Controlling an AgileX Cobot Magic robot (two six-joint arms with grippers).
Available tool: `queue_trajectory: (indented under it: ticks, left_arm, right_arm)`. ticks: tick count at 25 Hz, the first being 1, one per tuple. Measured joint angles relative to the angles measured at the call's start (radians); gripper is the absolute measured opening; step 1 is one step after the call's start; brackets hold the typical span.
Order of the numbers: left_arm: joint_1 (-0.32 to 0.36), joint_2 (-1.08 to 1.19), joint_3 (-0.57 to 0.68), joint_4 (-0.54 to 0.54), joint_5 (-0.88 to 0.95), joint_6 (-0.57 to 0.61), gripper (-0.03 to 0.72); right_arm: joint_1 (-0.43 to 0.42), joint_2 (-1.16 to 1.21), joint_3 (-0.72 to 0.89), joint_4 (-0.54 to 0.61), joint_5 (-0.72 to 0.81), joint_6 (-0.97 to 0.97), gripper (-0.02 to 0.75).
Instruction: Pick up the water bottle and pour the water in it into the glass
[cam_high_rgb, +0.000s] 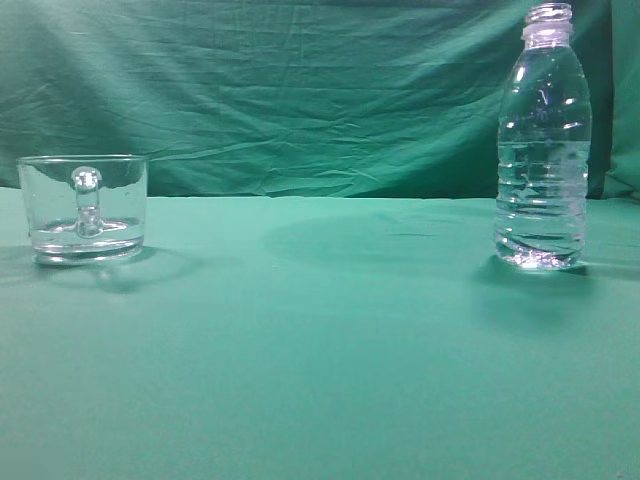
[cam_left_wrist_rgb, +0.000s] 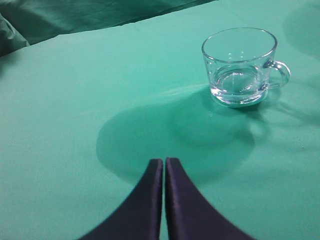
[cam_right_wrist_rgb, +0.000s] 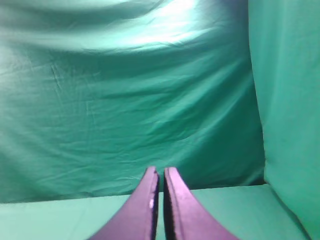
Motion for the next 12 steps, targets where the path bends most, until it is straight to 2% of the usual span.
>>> queue_trajectory:
  ticks: [3,7,12]
  left_arm:
    - [0.000,0.000,0.000,0.000,0.000,0.000,0.000]
    - [0.000,0.000,0.000,0.000,0.000,0.000,0.000]
    - [0.000,0.000,0.000,0.000,0.000,0.000,0.000]
  right_arm:
    - [0.000,-0.024,0.000,-0.008,0.000,0.040,0.000]
    - [0.000,-0.028,0.000,-0.087,0.000,0.052,0.000]
    - [0.000,-0.028,0.000,-0.104,0.000,0.056,0.000]
